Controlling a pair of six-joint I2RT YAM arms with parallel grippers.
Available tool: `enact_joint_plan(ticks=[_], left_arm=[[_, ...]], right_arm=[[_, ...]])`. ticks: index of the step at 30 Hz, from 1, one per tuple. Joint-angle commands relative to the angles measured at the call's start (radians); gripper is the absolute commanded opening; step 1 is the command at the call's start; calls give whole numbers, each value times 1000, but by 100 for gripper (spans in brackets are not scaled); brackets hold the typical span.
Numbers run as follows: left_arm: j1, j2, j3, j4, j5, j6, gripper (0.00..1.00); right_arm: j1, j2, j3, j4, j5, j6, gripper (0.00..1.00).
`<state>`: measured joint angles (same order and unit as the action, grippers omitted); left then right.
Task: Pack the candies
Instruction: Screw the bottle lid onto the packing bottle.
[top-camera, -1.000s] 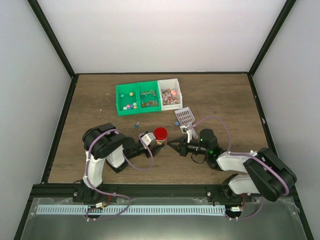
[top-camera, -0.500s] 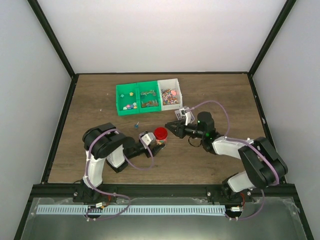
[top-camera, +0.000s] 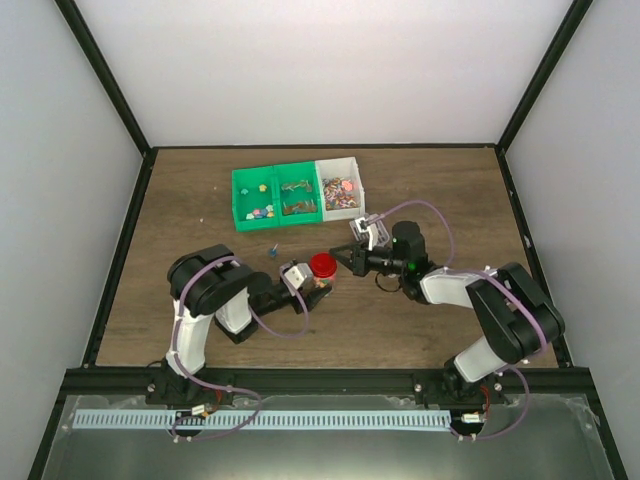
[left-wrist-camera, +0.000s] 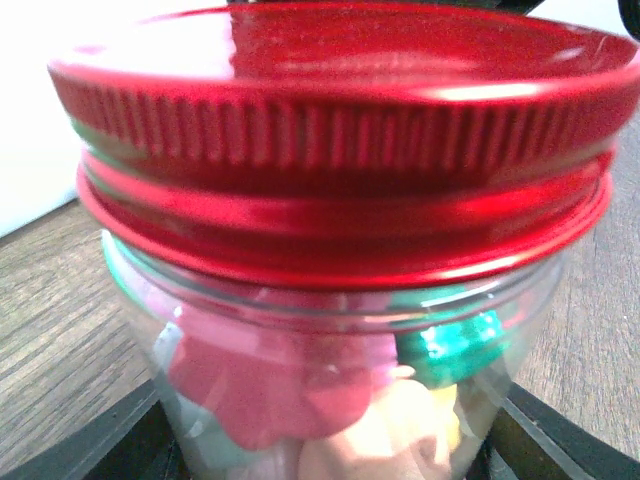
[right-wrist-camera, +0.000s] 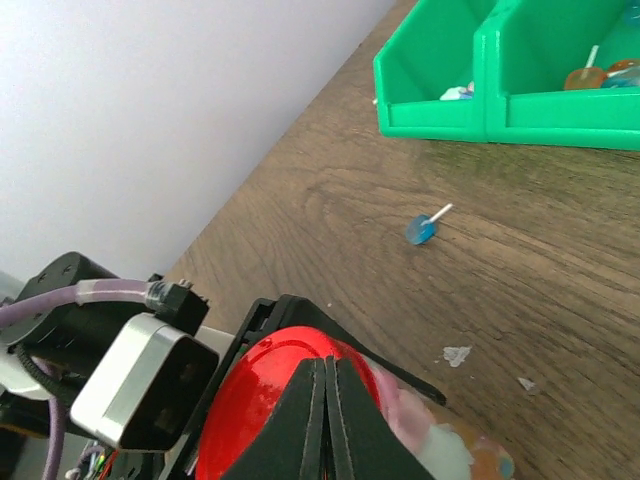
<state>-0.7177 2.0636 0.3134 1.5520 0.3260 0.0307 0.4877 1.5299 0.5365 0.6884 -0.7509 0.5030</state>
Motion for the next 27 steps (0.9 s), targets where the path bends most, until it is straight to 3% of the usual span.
enact_joint_plan(ticks=[1, 15, 17, 24, 27], left_arm=[[8, 98, -39, 220, -5, -45, 65], [11, 105, -45, 220, -3, -36, 65], [11, 107, -44, 220, -9, -32, 65], [12, 120, -34, 221, -19, -21, 65], [13, 123, -34, 220, -22, -17, 65]], right_arm=[[10, -2, -32, 47, -76, 9, 1], [39, -64, -114, 69, -21, 39, 1], [61, -104, -80, -9, 25, 7, 1], [230, -171, 124, -424, 425, -111, 1], [277, -165, 176, -503, 546, -123, 1]])
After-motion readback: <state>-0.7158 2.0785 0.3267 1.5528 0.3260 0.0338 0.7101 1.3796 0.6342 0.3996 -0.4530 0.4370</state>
